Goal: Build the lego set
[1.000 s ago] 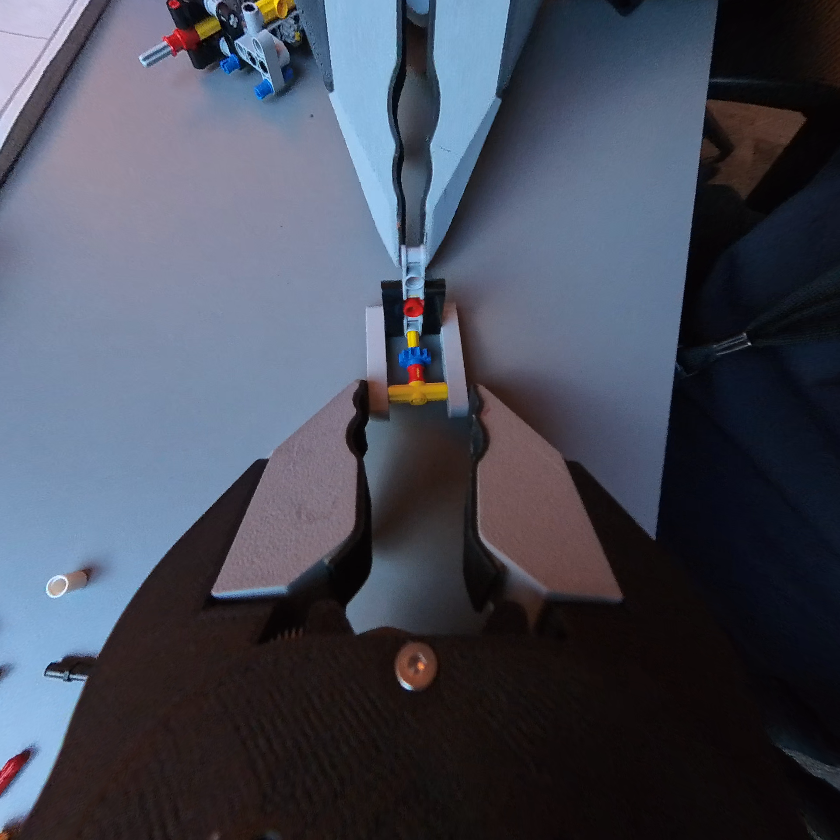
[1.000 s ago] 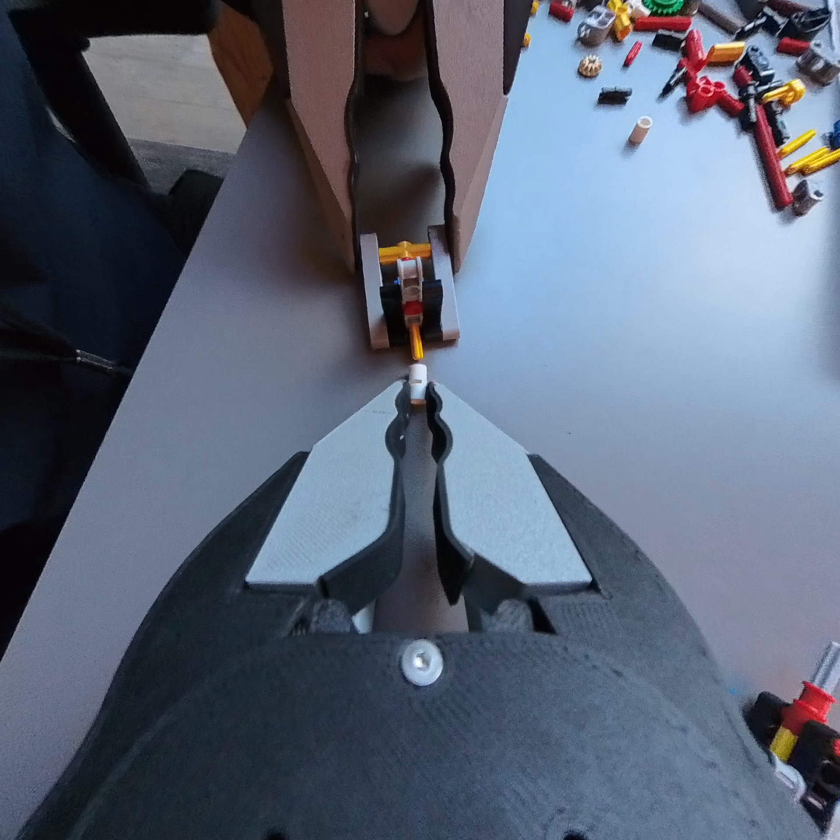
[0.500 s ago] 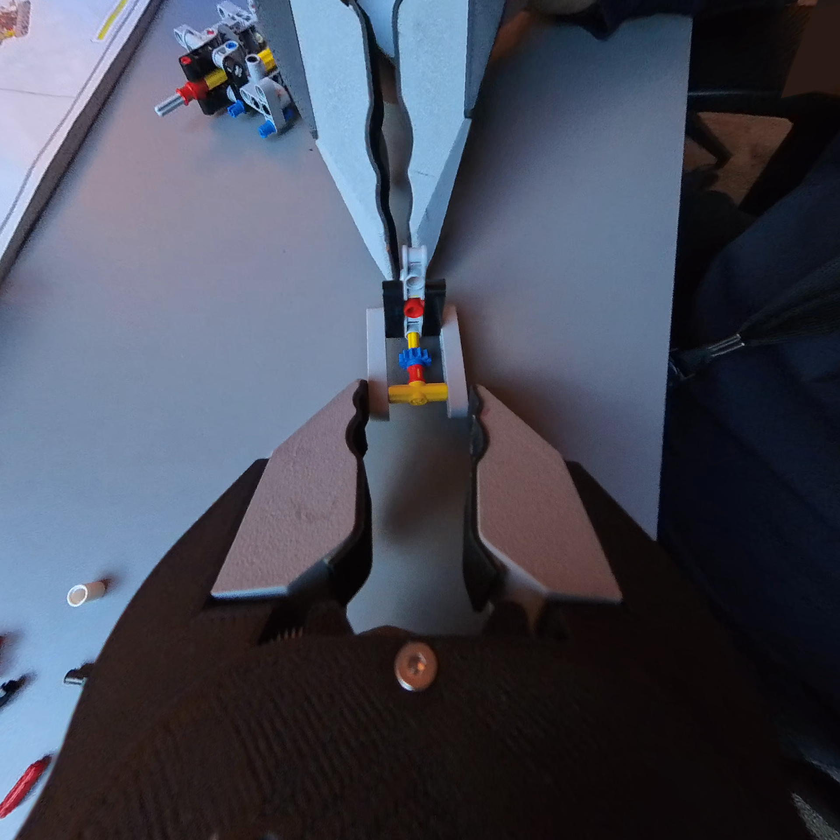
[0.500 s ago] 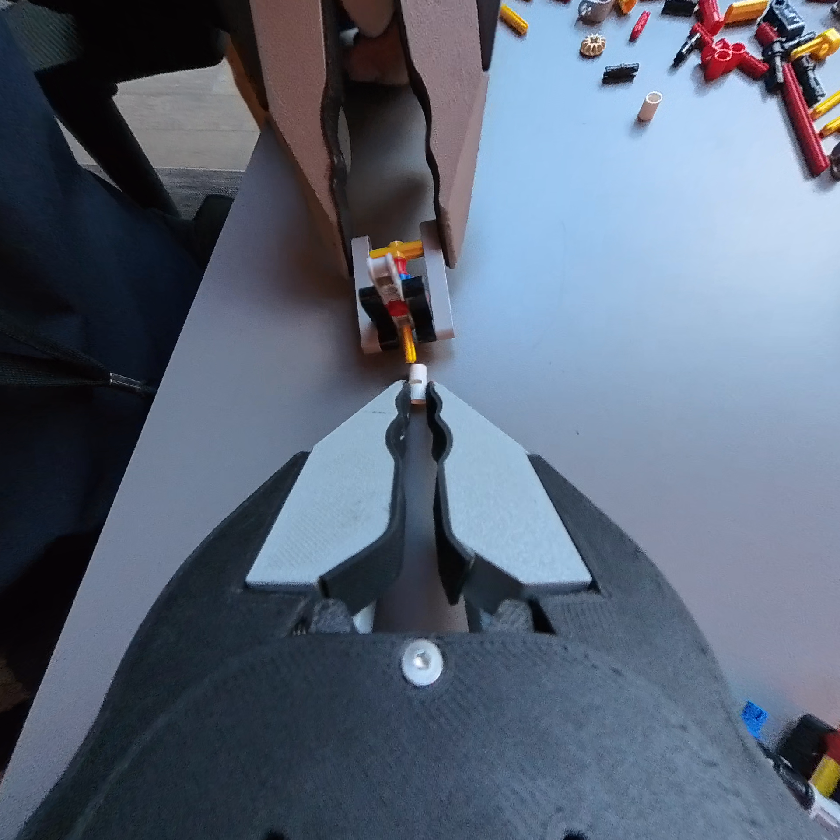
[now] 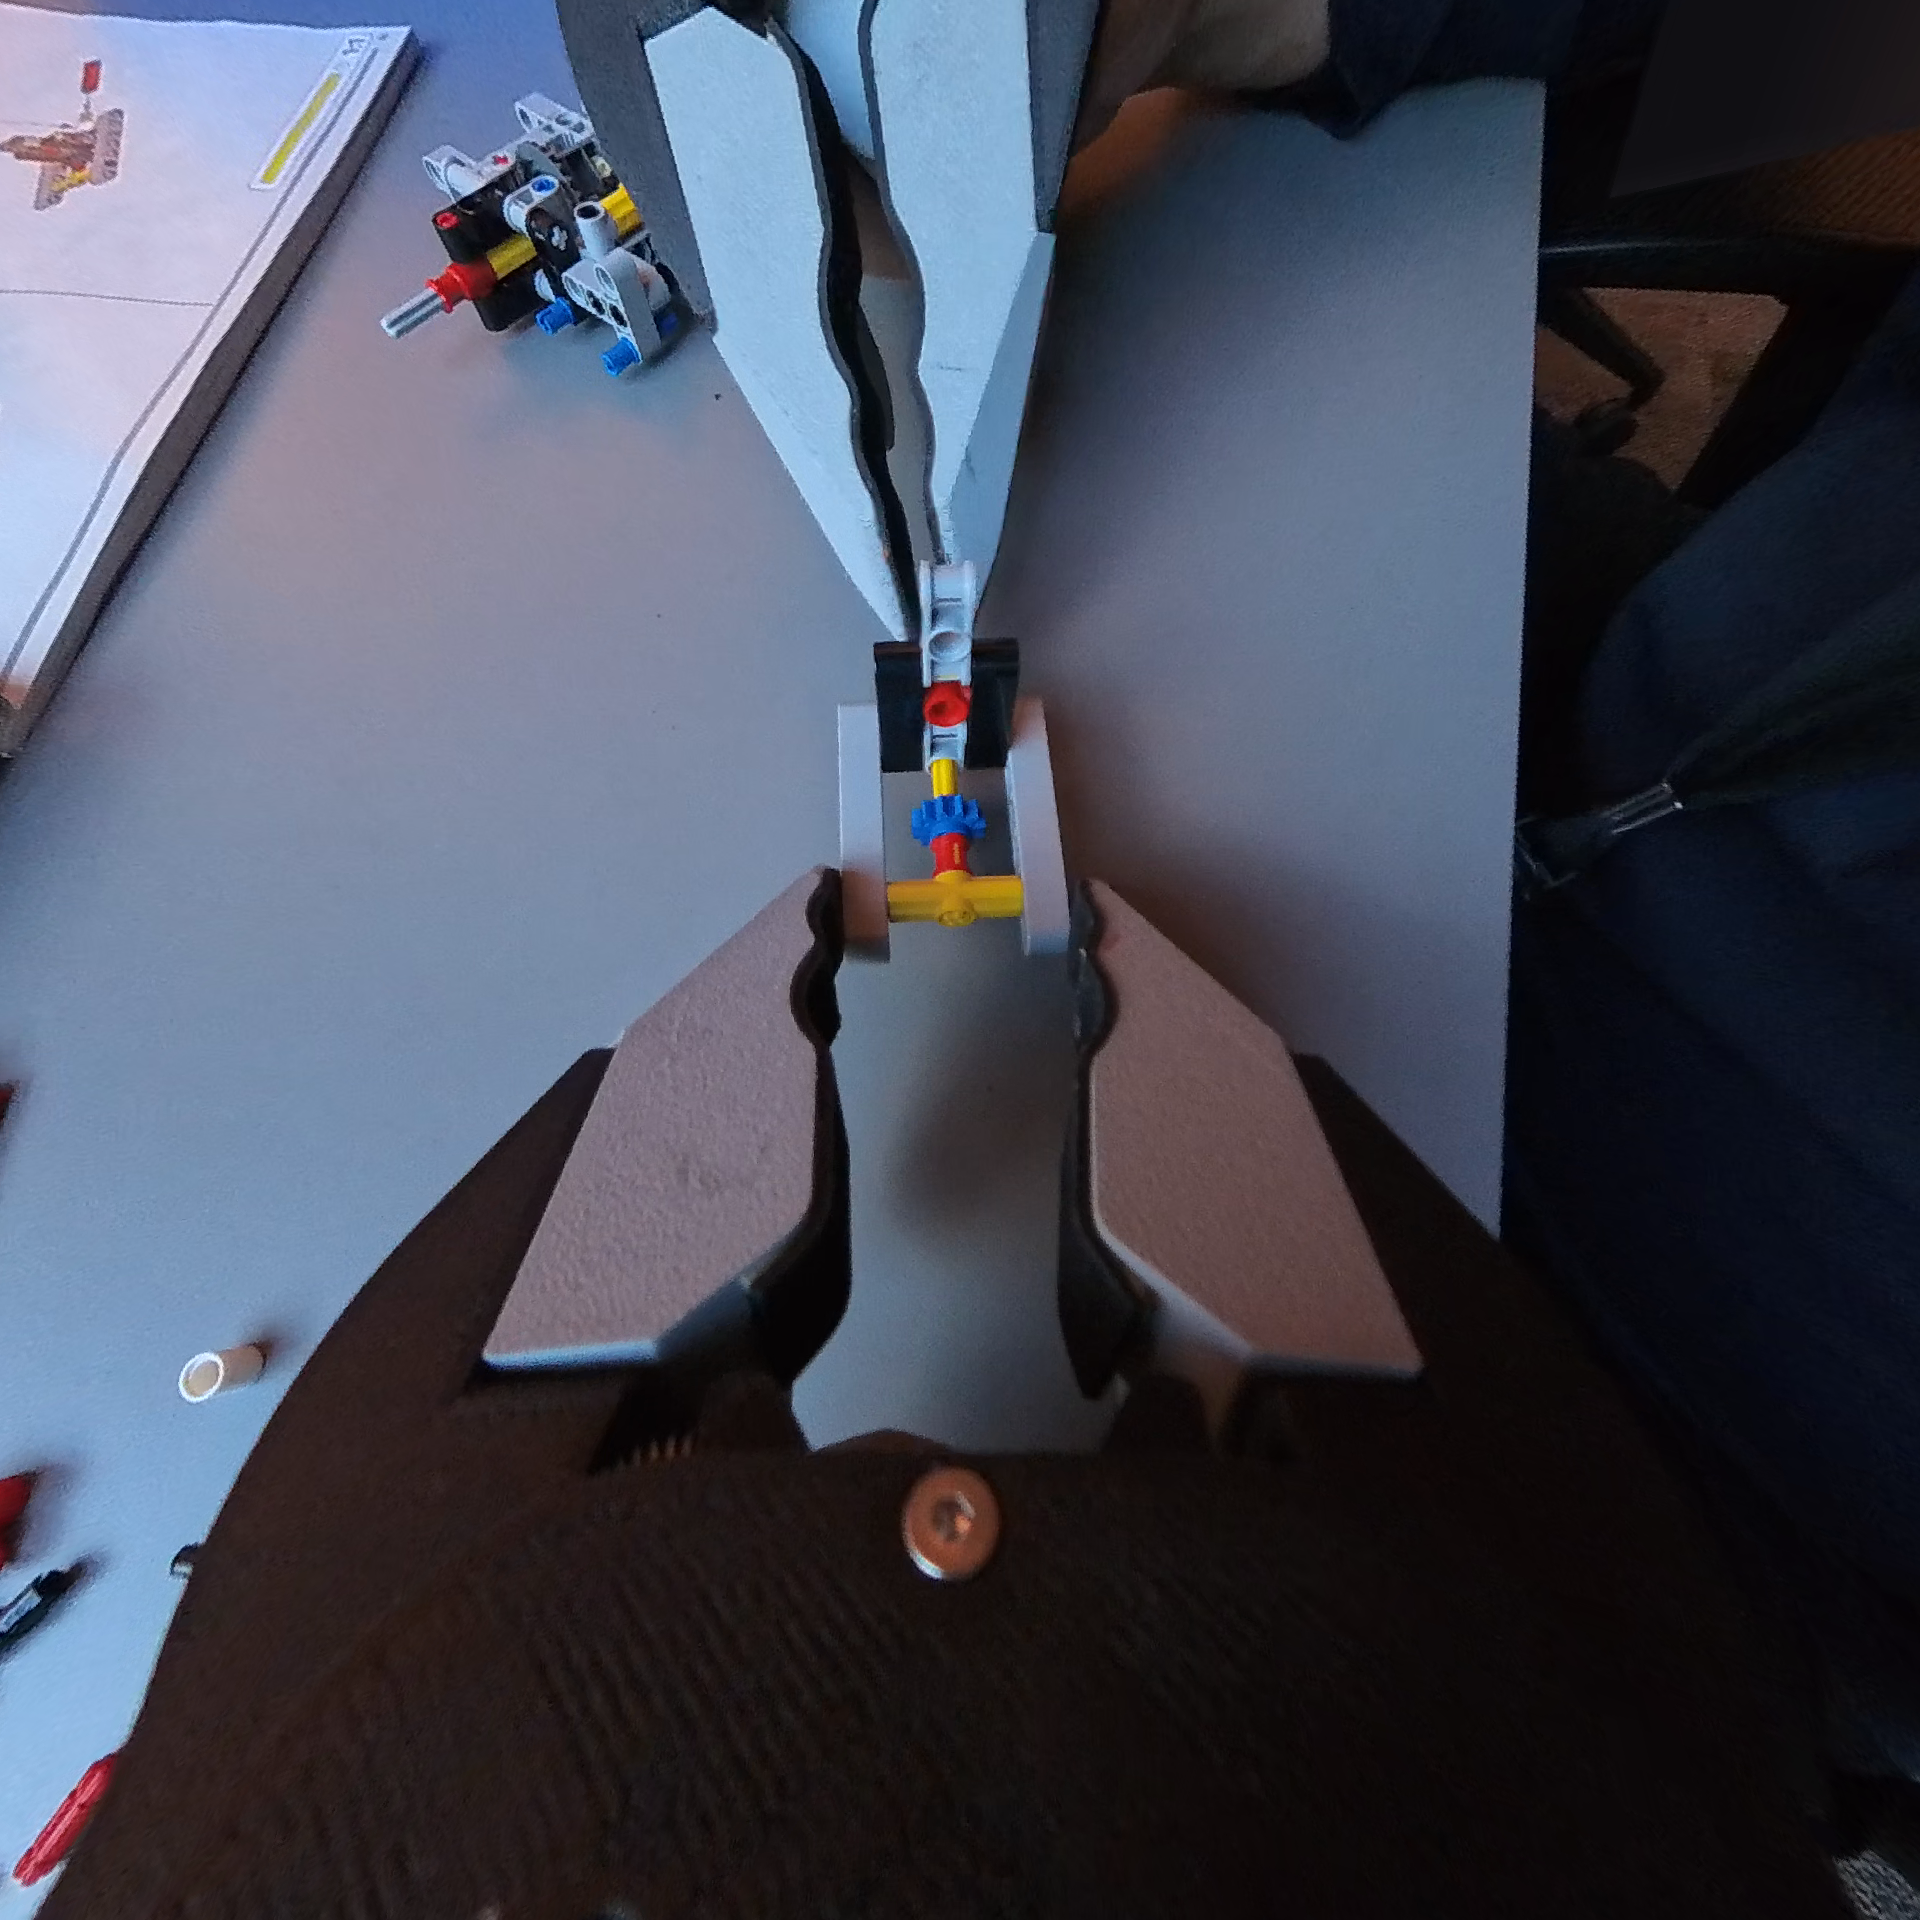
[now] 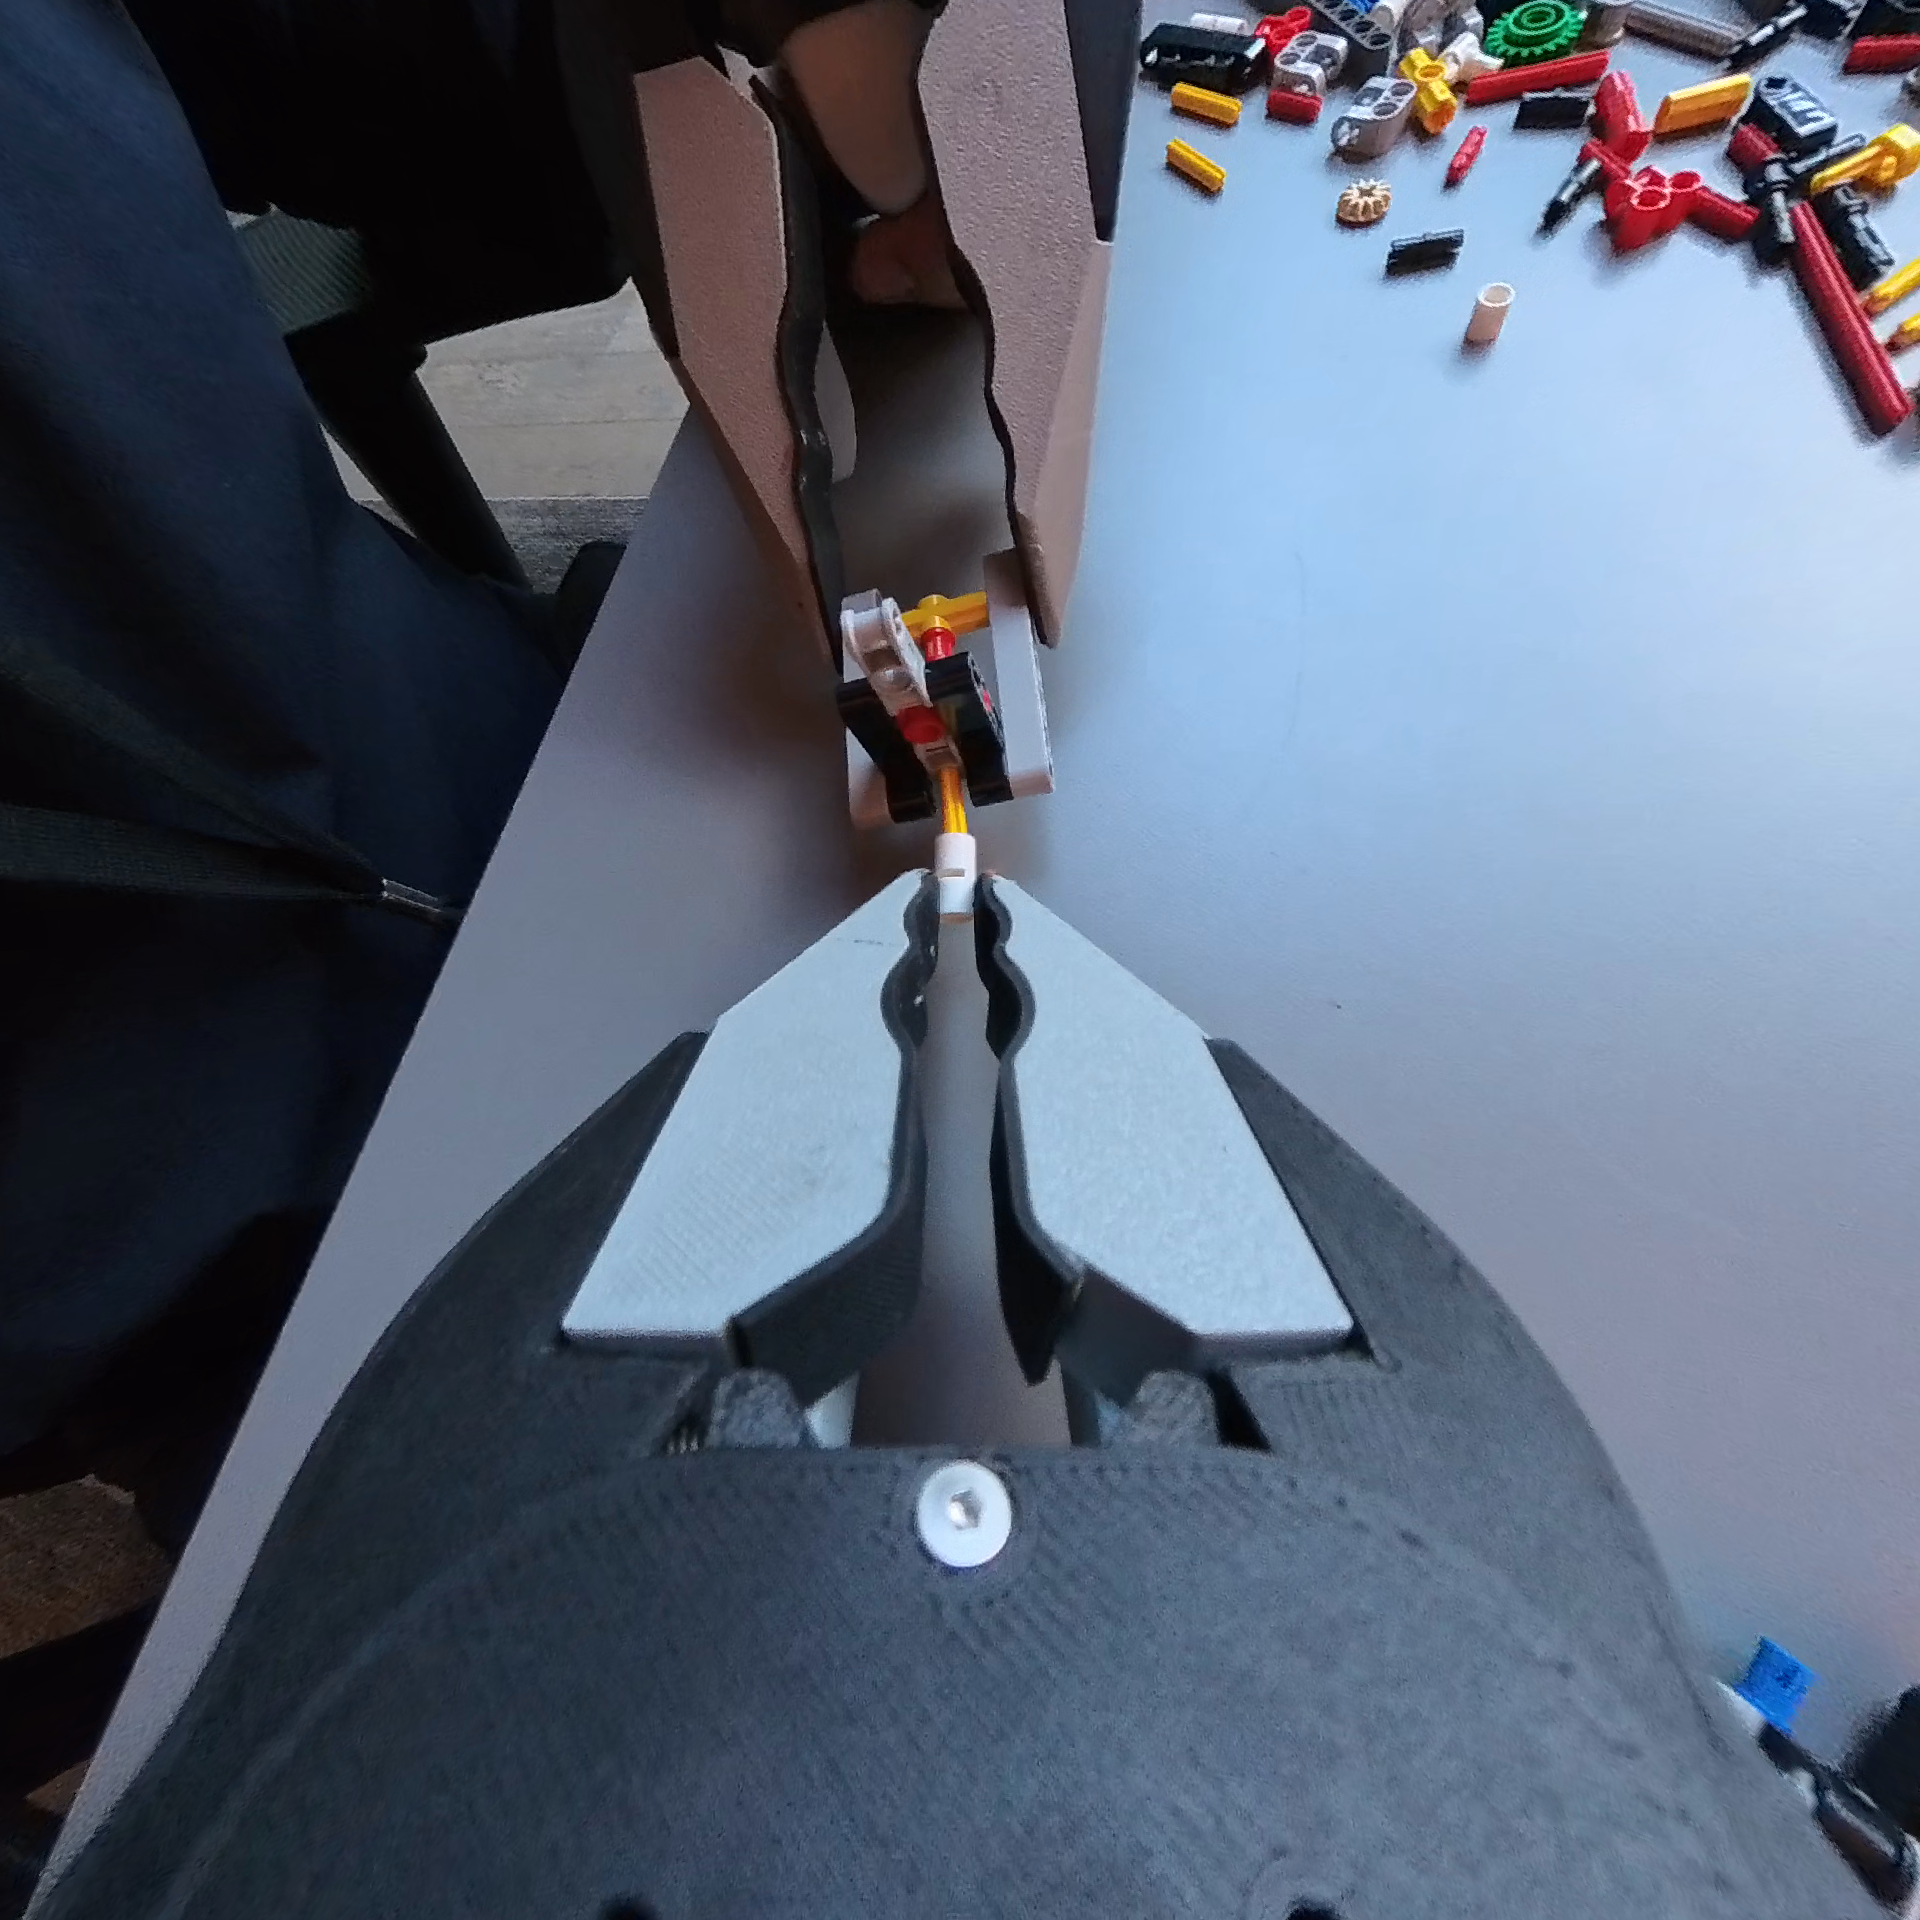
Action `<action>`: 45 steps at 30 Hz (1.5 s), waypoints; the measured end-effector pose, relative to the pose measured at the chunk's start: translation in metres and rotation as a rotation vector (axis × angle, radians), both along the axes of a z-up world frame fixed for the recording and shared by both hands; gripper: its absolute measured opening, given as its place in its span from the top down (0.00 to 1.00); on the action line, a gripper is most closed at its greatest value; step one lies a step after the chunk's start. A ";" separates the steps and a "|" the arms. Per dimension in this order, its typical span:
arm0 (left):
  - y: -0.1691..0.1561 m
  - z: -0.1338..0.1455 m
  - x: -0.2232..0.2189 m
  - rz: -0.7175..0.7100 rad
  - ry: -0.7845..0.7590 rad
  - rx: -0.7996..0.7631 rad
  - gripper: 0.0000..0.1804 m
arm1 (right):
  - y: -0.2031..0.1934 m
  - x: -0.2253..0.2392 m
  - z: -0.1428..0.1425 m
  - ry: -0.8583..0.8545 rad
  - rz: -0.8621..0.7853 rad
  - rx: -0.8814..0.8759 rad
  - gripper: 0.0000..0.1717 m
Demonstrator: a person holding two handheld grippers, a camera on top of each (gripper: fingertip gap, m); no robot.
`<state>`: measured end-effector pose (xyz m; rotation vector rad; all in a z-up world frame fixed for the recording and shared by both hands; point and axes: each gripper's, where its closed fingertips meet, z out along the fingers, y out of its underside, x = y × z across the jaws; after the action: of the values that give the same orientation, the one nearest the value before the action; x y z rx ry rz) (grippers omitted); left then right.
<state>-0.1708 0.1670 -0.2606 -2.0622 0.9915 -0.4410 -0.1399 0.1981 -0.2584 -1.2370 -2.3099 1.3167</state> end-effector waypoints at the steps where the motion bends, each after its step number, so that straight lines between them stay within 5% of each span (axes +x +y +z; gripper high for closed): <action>1: 0.000 0.000 0.000 -0.001 0.002 -0.001 0.77 | 0.000 0.000 0.000 0.000 0.002 -0.001 0.98; 30: 0.000 -0.012 0.007 -0.029 0.046 -0.069 0.77 | -0.007 0.000 -0.013 -0.060 0.026 0.059 0.98; 45: -0.004 0.000 -0.008 -0.023 -0.063 -0.083 0.72 | -0.008 0.004 -0.013 -0.076 0.039 0.041 0.98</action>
<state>-0.1789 0.1626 -0.2605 -2.0994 0.9744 -0.5642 -0.1363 0.1902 -0.2714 -1.2560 -2.4117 1.2486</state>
